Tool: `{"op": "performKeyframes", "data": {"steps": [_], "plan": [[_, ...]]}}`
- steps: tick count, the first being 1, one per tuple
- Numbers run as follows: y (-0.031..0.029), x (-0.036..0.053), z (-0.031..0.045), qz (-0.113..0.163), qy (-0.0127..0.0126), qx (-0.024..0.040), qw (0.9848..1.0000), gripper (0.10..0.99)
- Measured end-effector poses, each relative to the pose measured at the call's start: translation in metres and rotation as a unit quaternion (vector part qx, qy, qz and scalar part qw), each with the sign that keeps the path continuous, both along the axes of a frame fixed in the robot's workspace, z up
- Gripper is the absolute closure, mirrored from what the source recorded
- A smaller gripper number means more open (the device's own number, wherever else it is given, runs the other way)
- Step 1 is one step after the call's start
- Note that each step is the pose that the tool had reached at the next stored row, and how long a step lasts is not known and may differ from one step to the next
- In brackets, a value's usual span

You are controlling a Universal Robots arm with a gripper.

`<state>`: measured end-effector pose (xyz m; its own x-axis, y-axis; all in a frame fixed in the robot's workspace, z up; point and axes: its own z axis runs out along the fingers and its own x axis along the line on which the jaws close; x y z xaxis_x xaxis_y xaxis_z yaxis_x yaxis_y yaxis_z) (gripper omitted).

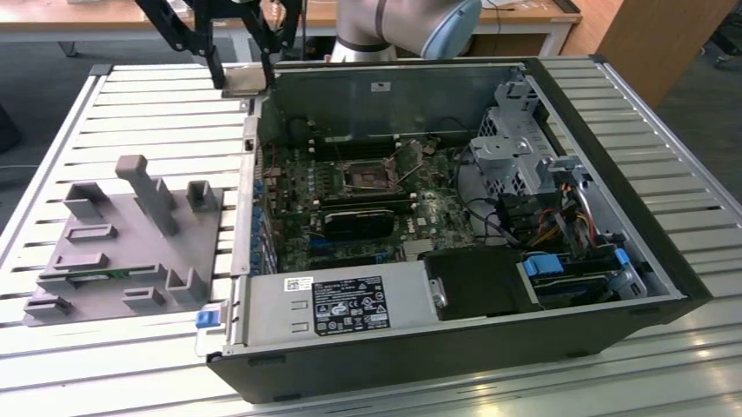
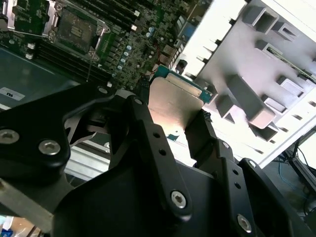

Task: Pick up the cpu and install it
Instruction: 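Pick up the cpu and move it towards the insertion slot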

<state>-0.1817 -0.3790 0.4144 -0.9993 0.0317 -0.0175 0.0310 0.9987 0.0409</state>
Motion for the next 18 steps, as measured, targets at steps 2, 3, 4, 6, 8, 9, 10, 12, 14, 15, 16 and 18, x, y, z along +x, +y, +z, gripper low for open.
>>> {"op": "performKeyframes", "data": {"steps": [2, 3, 4, 6, 8, 9, 10, 12, 14, 15, 16, 18], "plan": [[0.0015, 0.0049, -0.0001, 0.0, -0.0002, 0.0, 1.0, 0.545], [0.0023, 0.0074, -0.0002, 0.0, -0.0004, 0.0, 1.0, 0.545], [0.0031, 0.01, -0.0003, 0.0, -0.0004, 0.0, 1.0, 0.545], [0.0053, 0.016, -0.0005, 0.0, -0.0007, 0.0, 1.0, 0.545], [0.0072, 0.0215, -0.0007, 0.0, -0.0008, 0.0, 1.0, 0.545], [0.0083, 0.0243, -0.0007, 0.0, -0.0009, 0.0, 1.0, 0.545], [0.0092, 0.0273, -0.0008, 0.0, -0.0011, 0.0, 1.0, 0.545], [0.0105, 0.0338, -0.0011, 0.0, -0.0013, 0.0007, 1.0, 0.545], [0.0114, 0.0409, -0.0013, 0.0, -0.0015, 0.0028, 1.0, 0.545], [0.0122, 0.045, -0.0017, 0.0, -0.0015, 0.0031, 1.0, 0.545], [0.0132, 0.0494, -0.0023, 0.0, -0.0014, 0.003, 1.0, 0.545], [0.0154, 0.0586, -0.004, 0.0, -0.0015, 0.0031, 1.0, 0.545]]}}
